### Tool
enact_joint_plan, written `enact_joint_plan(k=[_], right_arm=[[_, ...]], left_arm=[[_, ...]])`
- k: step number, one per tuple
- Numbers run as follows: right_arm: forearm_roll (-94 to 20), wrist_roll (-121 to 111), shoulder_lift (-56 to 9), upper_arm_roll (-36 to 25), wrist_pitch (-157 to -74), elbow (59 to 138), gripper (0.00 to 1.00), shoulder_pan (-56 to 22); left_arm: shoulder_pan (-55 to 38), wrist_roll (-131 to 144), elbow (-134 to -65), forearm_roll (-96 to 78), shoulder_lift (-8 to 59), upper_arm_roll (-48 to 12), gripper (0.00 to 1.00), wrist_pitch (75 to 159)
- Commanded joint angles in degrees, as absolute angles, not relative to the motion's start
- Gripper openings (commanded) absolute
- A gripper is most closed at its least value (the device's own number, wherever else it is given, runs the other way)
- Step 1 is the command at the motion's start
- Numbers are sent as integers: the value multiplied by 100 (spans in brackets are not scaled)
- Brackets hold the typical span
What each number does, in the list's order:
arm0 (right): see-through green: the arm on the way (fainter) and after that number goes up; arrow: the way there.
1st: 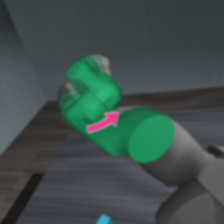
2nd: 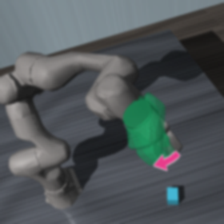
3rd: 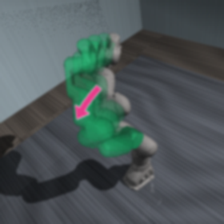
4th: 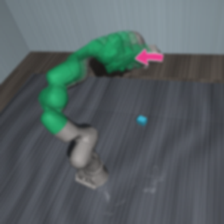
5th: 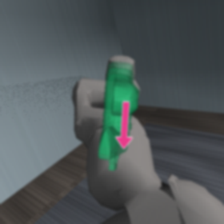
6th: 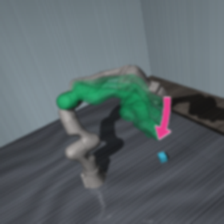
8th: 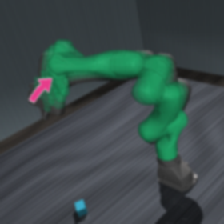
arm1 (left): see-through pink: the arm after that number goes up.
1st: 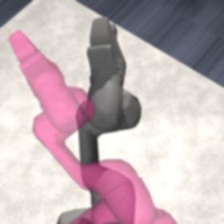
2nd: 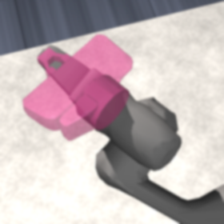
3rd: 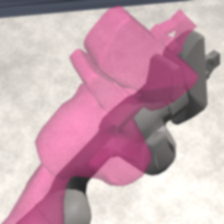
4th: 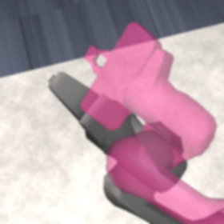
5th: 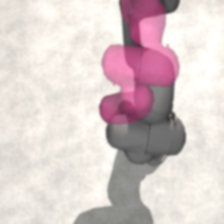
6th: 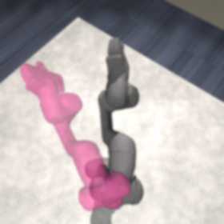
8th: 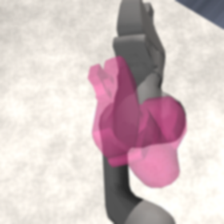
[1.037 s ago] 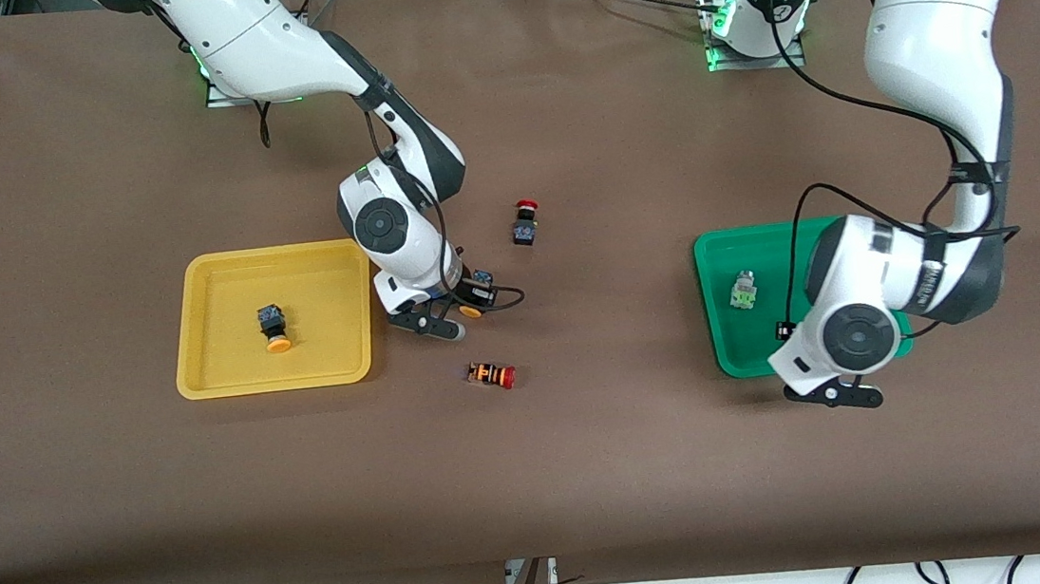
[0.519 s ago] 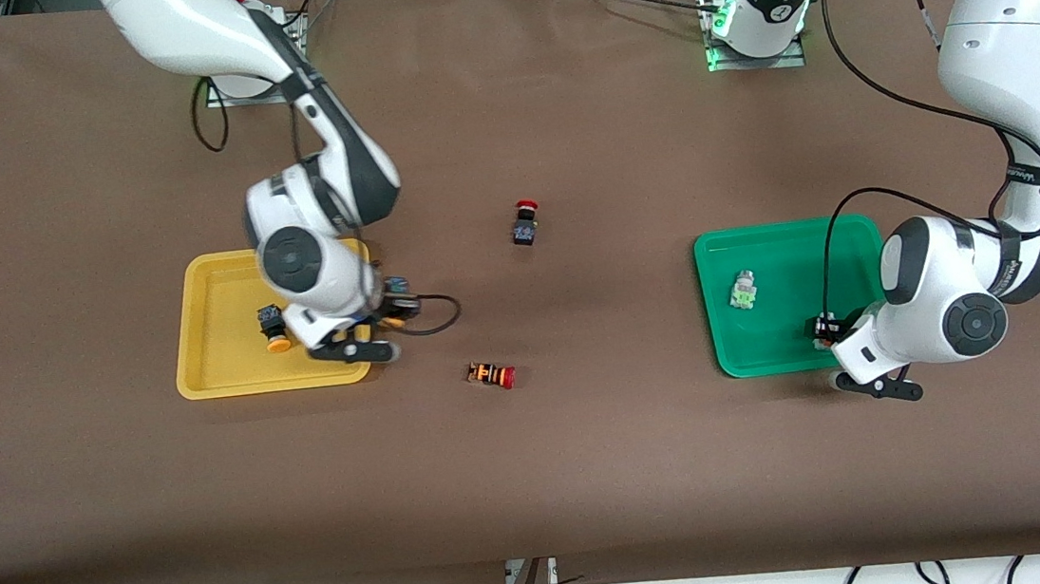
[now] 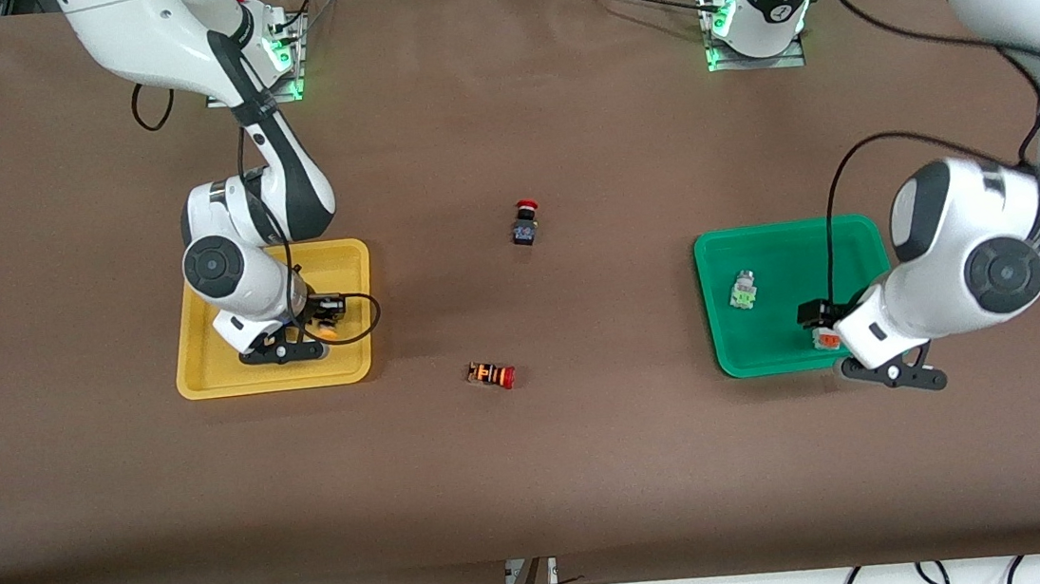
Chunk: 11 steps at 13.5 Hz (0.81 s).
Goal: Place green and yellow buttons in trays
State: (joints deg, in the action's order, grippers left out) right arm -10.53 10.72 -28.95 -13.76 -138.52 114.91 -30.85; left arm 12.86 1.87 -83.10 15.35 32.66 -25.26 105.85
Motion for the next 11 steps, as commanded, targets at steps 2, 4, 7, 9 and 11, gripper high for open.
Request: enact_joint_plan(k=[2,4,7,9,11], right_arm=[[-1151,1160,-2558,-1371,-13748,11559,100,-3111],[-1143,1169,-2435,-1397,-13073,11068,100,-3076],[-1151,1151,-2400,-1503,-11703,10085,100,-3076],[-1134,1213,-2277,-1494,-11163,9660,100,-3076],[-1064,1108,-1857,-1573,-11110,9650,100,-3076]], left_arm=[[1266,272,-8368,1397,2261,-2593,100,9802],[1179,264,-8061,1345,1962,-2532,100,9300],[-206,238,-8532,540,716,-701,100,9281],[-386,194,-9356,98,-23,-160,100,9316],[-369,193,-9572,158,-246,-158,100,9133]])
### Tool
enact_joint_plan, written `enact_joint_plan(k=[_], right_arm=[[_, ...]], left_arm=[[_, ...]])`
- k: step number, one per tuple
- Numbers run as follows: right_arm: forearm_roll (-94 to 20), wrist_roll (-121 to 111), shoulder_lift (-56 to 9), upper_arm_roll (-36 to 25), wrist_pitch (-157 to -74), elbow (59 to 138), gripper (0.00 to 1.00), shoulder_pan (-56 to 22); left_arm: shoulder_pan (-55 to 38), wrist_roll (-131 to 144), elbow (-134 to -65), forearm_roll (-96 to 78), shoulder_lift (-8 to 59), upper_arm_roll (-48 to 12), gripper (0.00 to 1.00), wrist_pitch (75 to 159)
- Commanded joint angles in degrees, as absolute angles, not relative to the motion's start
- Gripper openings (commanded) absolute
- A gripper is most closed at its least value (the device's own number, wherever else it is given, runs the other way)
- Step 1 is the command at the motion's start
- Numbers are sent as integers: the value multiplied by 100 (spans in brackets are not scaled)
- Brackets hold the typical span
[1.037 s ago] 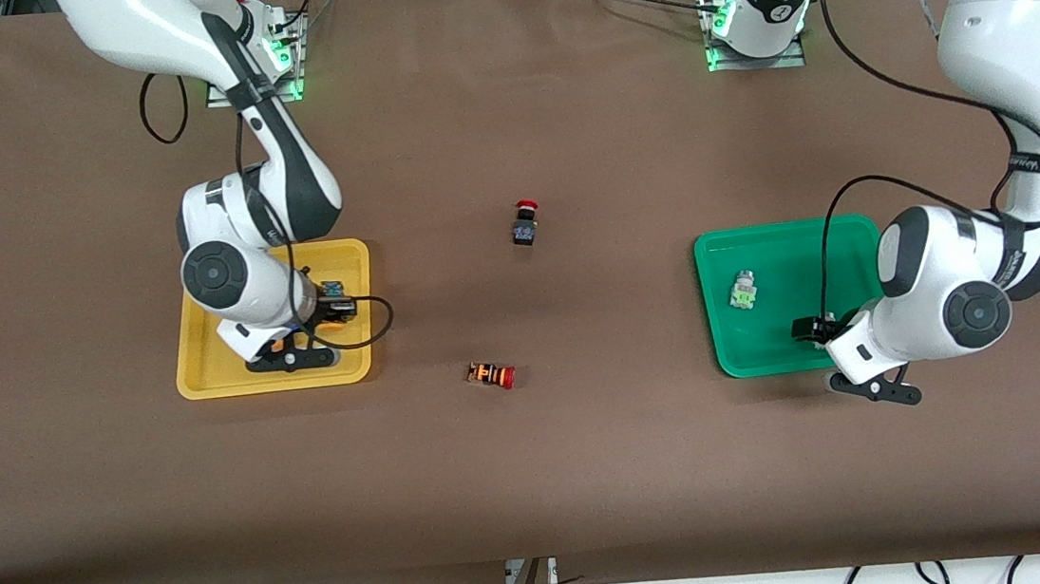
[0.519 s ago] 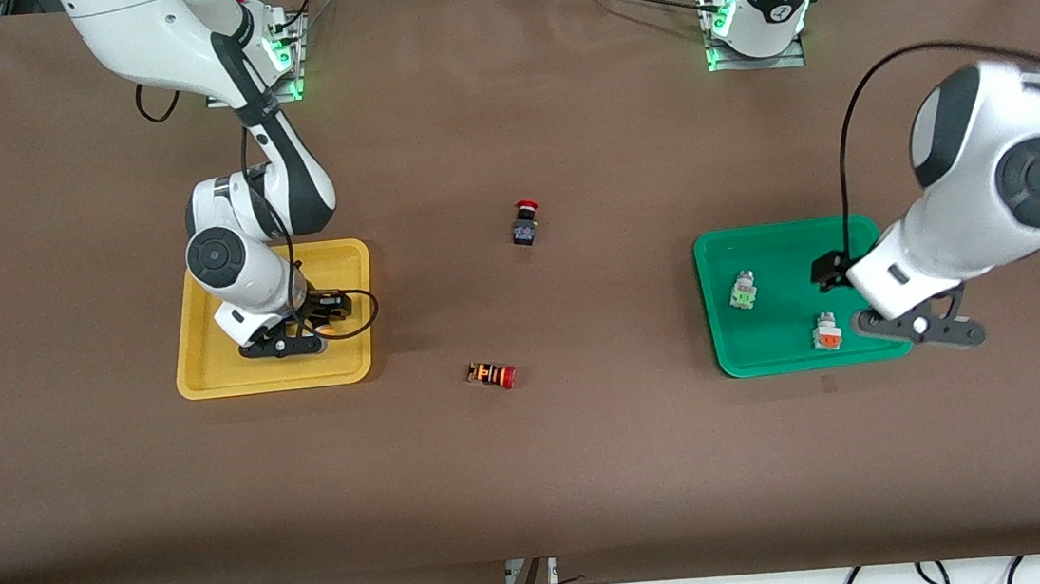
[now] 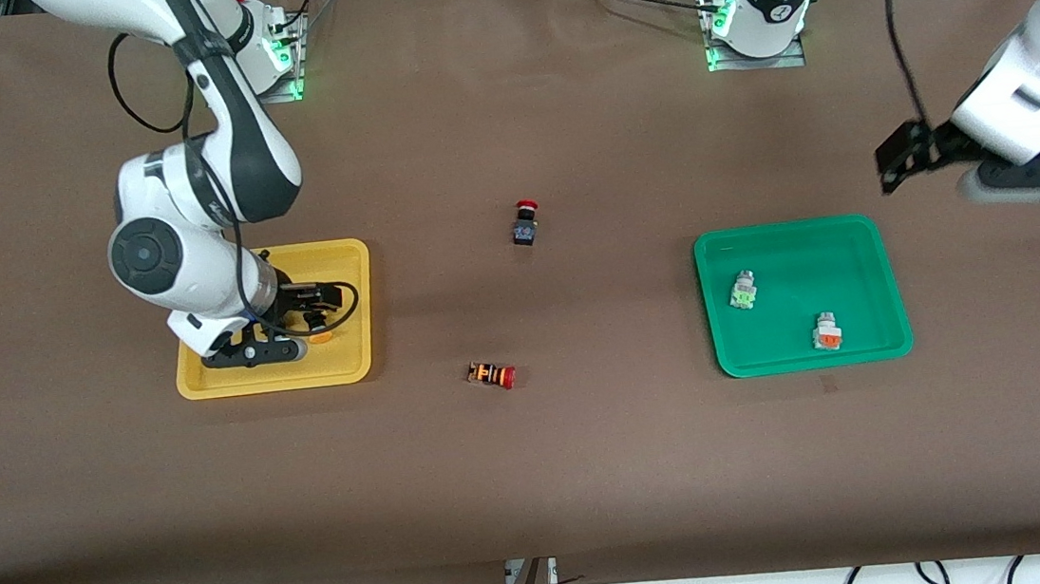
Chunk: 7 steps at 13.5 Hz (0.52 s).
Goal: Place green and yellow buttons in trays
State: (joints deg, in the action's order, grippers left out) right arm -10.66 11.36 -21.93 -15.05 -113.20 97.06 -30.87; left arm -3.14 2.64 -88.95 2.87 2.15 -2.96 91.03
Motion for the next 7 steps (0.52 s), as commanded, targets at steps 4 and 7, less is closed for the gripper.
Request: enact_joint_plan(k=[4,7], right_arm=[[-1020,809,-1109,-2055,-10338,9633,100,-3076],[-300,546,-1063,-2092,-9277,8809,100,-3076]], left_arm=[[-334,-352,-9237,352,-88,-150,100,8983],[-167,-422,-9246,299,-79,-114,100,8965]])
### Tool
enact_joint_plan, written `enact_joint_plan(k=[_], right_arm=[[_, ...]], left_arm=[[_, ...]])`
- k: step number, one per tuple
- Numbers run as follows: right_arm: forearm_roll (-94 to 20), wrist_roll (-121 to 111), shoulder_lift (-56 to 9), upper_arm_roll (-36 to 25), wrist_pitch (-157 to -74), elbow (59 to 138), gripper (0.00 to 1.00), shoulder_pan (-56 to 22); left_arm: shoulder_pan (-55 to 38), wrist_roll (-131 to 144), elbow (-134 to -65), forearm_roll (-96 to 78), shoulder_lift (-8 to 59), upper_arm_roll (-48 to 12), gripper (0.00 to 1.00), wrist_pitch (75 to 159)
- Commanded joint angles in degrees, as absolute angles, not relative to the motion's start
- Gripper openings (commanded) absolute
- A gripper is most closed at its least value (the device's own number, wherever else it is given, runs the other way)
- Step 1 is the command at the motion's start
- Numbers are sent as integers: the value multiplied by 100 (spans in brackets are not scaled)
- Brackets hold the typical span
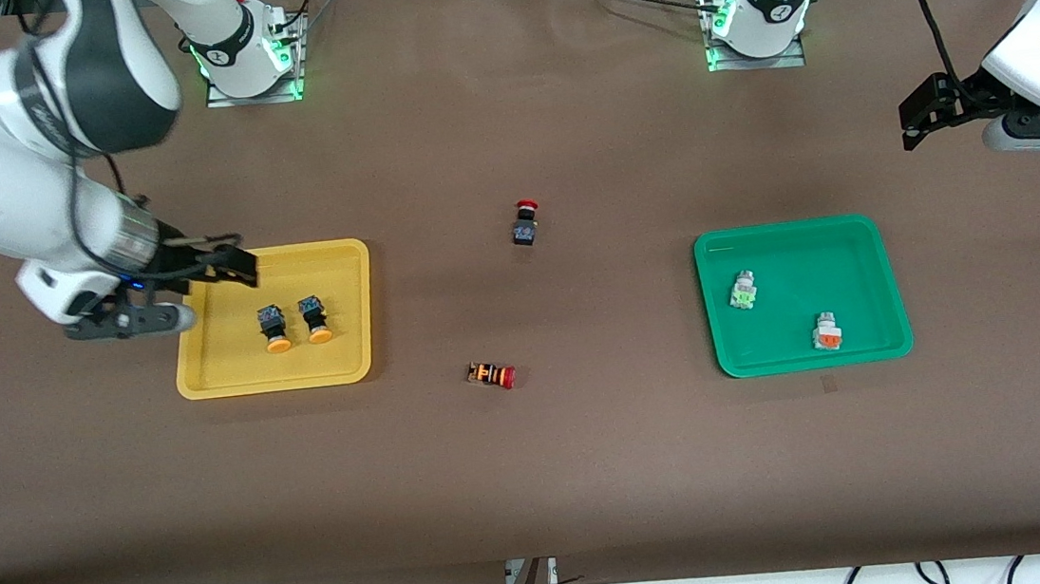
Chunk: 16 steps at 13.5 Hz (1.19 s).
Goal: Place green and yellow buttons in trays
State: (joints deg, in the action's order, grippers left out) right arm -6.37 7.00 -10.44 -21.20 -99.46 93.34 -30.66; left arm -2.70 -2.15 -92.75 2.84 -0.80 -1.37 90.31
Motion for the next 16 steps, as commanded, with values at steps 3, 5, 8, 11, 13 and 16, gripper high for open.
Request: enact_joint_plan(k=[3,5,8,11,13,16], right_arm=[[-299,456,-801,-2031,-9106,8963,100,-3076],[-246,492,-415,-1786,-9166,9428,100,-2867],[-194,457,-238,-836,-9114,9493,100,-1908],[52,474,-316,-782,-9114,9300,100,-1942],[9,483,-378,-791,-9175,9238,100,-1960],[-9,519,-396,-791,-9150,9194,100,-1969]], left_arm=[[-167,-413,-9246,299,-70,-132,100,8965],[-158,-413,-9237,290,-70,-132,100,8965],[-167,-413,-9237,299,-62,-132,100,8938],[-167,-413,-9237,299,-62,-141,100,8921],[-167,-413,-9246,299,-70,-141,100,8903],[-167,-413,-9237,299,-70,-141,100,8895]])
